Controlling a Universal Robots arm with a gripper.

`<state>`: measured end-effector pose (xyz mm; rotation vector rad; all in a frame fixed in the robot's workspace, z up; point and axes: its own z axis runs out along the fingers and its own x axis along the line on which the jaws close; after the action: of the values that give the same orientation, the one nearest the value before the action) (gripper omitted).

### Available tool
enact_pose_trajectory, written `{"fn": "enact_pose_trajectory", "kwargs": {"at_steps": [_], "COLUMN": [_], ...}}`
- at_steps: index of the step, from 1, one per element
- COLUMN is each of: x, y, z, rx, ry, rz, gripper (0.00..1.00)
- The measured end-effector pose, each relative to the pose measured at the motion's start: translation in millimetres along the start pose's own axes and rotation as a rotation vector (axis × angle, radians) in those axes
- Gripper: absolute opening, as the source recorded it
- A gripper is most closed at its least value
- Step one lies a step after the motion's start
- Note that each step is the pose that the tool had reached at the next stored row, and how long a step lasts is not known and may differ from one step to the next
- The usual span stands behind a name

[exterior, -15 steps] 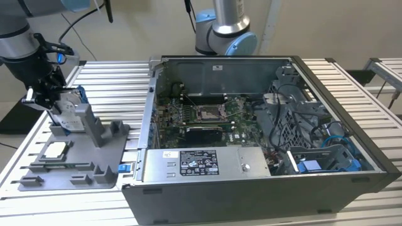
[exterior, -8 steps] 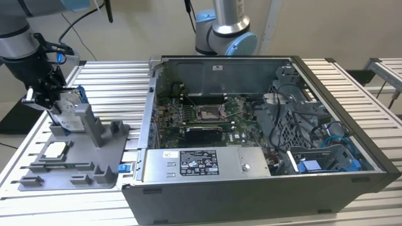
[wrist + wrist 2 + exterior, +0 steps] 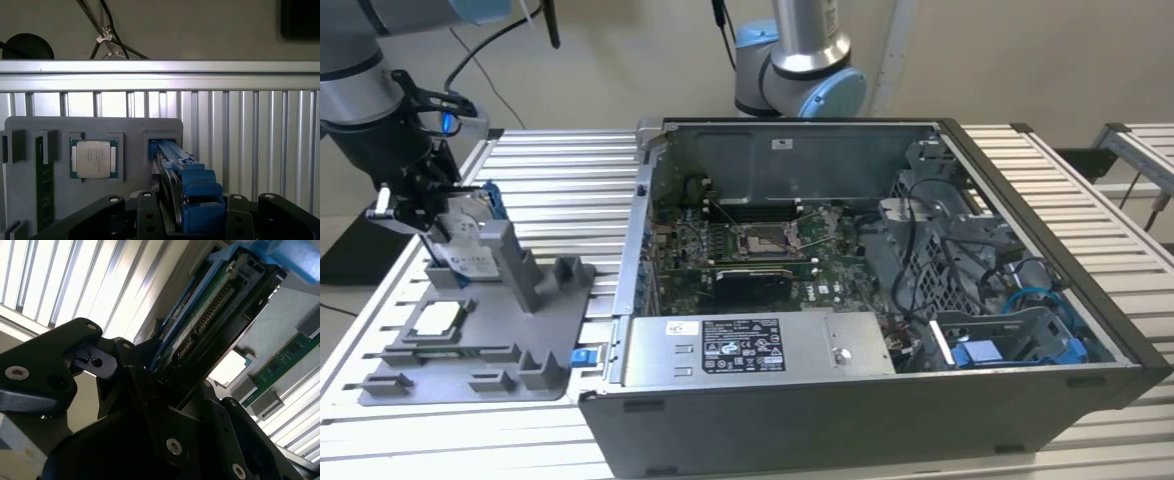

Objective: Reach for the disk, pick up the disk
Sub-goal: 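Pick up the disk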

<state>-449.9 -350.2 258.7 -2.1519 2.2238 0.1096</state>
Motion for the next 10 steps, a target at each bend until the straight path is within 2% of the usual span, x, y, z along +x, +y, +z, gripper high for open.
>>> {"fn": "enact_pose_trajectory", "kwargs": {"at_steps": [5,6,8,10], "x": [0.0,0.0,-0.1,-0.1], "y": [0.0,0.0,0.0,0.0], "z": [-0.1,-0.2,-0.2,-0.3], "rx": [0.0,-0.0001,0.0002,0.0006], "ry": [0.0001,0.0019,0.0123,0.0151], "rz": [0.0,0.0,0.0,0.0], "gripper": [0.0,0.0,0.0,0.0]}}
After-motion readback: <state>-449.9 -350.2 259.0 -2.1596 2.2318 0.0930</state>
